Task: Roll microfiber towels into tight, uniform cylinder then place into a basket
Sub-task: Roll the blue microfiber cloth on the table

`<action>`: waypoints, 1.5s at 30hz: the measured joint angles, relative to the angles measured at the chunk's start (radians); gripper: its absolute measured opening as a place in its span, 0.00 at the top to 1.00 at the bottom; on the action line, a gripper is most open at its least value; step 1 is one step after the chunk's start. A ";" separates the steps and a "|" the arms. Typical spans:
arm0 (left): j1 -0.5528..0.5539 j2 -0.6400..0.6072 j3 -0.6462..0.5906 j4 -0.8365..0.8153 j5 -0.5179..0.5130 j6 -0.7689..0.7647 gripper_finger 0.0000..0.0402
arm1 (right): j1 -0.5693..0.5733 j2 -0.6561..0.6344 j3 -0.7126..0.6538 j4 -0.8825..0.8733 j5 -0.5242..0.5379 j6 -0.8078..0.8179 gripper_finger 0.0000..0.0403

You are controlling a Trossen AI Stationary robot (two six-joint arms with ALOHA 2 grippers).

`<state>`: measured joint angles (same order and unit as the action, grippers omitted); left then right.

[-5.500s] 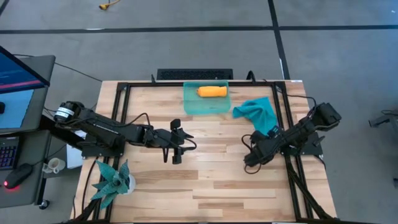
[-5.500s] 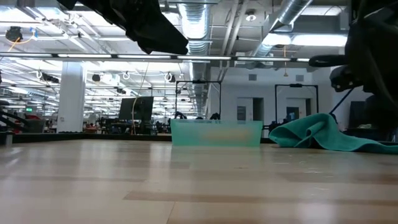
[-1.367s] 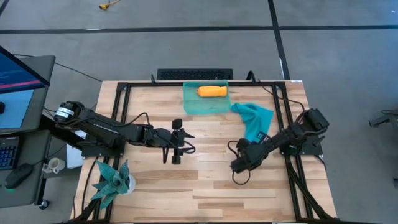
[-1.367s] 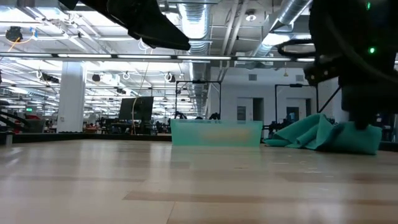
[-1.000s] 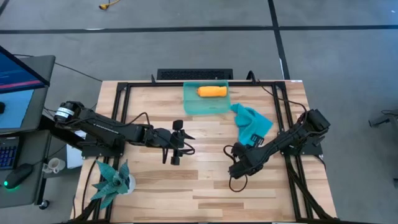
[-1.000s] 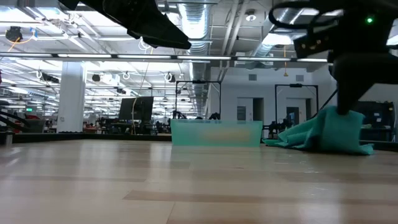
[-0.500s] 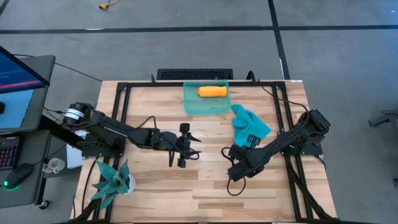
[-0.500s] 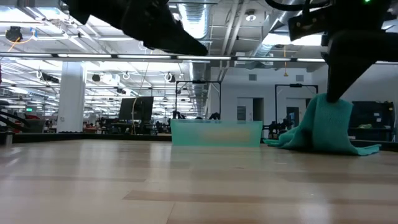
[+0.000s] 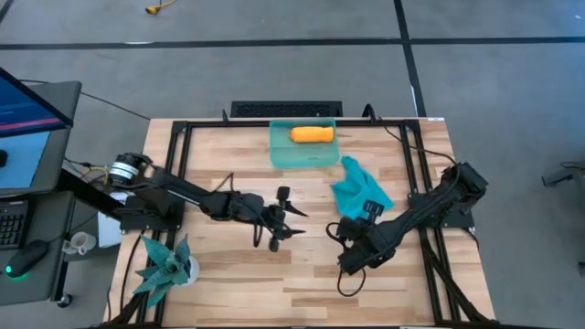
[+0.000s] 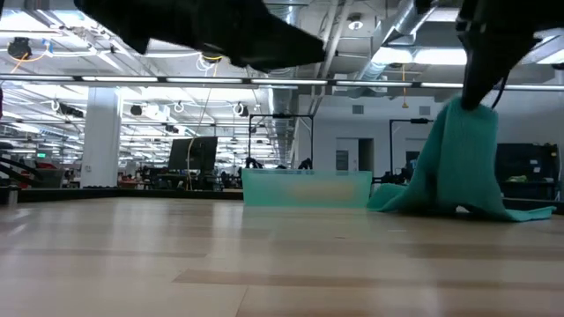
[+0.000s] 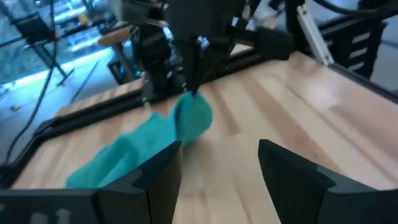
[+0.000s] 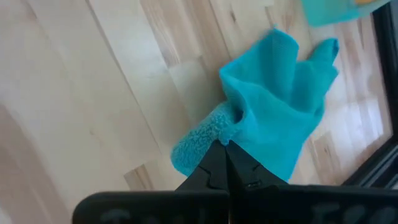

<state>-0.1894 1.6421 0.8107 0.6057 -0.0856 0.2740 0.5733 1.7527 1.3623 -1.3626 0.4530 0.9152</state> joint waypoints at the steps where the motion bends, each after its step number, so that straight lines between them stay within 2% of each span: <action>1: 0.000 0.031 0.012 0.030 0.002 0.006 0.49 | 0.003 -0.001 0.011 -0.003 0.005 0.000 1.00; 10: 0.001 0.258 0.143 0.089 -0.010 0.073 0.49 | 0.029 0.000 0.084 -0.079 0.042 0.000 1.00; 18: 0.007 0.410 0.250 0.078 -0.121 0.138 0.49 | 0.041 0.000 0.102 -0.137 0.042 0.017 1.00; 20: 0.014 0.446 0.280 0.078 -0.122 0.171 0.49 | 0.048 -0.001 0.110 -0.139 0.042 0.026 1.00; 27: 0.061 0.492 0.309 0.025 -0.152 0.200 0.49 | 0.072 0.000 0.123 -0.134 0.043 0.027 1.00; 37: 0.112 0.592 0.393 0.001 -0.051 0.176 0.49 | 0.074 0.000 0.122 -0.128 0.043 0.027 1.00; 39: 0.113 0.605 0.410 -0.023 -0.070 0.165 0.49 | 0.074 0.000 0.122 -0.128 0.043 0.027 1.00; 41: 0.117 0.604 0.422 -0.046 -0.135 0.173 0.49 | 0.074 0.000 0.122 -0.128 0.043 0.028 1.00; 45: 0.142 0.604 0.424 -0.056 -0.152 0.154 0.49 | 0.081 0.000 0.122 -0.126 0.043 0.028 1.00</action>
<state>-0.0472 2.2456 1.2350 0.5495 -0.2377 0.4284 0.6547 1.7527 1.4841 -1.4882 0.4956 0.9428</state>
